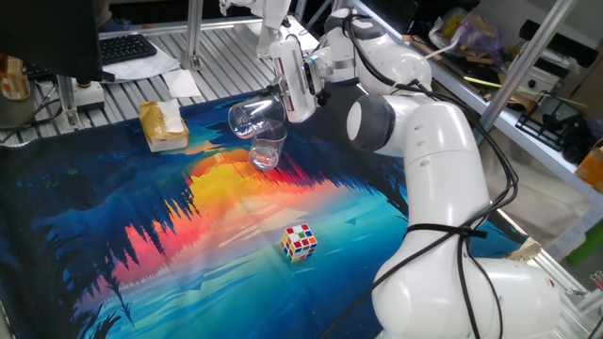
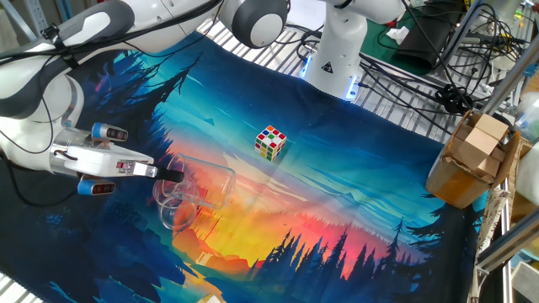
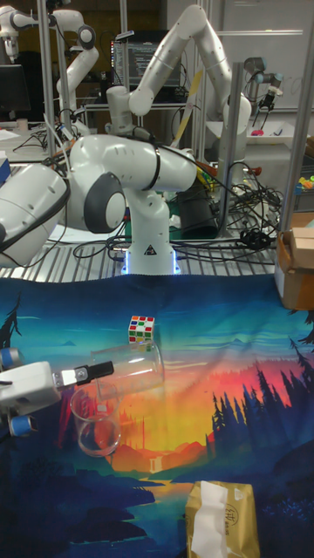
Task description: Pour the water from one cup into another empty cup
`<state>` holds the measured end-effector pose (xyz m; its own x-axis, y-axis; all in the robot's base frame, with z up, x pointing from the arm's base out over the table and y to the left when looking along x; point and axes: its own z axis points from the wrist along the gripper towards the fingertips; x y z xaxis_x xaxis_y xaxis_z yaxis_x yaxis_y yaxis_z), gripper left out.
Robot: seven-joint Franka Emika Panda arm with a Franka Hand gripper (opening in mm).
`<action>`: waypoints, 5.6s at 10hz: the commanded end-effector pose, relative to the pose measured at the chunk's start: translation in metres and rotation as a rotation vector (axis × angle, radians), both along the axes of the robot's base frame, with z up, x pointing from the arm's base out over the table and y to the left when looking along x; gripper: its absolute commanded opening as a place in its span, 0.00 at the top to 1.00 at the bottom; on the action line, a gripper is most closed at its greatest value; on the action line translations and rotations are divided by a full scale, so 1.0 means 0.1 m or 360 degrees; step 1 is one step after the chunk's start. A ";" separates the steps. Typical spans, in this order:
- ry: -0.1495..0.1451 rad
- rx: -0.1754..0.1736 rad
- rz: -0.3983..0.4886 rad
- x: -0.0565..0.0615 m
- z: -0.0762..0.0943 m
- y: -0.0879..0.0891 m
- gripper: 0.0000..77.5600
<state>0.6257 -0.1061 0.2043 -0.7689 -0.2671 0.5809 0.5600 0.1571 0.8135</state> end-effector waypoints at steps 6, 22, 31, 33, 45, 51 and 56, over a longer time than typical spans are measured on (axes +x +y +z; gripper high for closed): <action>-0.0005 -0.0001 -0.0005 0.00 0.02 0.00 0.98; -0.0137 -0.0628 -0.0011 -0.06 0.31 0.18 0.98; -0.0191 -0.1212 -0.0015 -0.16 0.86 0.84 0.98; -0.0217 -0.1325 -0.0028 -0.23 0.93 1.01 0.98; -0.0465 -0.1941 -0.0021 -0.62 0.86 1.86 0.98; -0.0596 -0.2193 0.0047 -0.64 0.61 1.94 0.98; -0.0666 -0.2302 0.0003 -0.71 0.30 1.99 0.98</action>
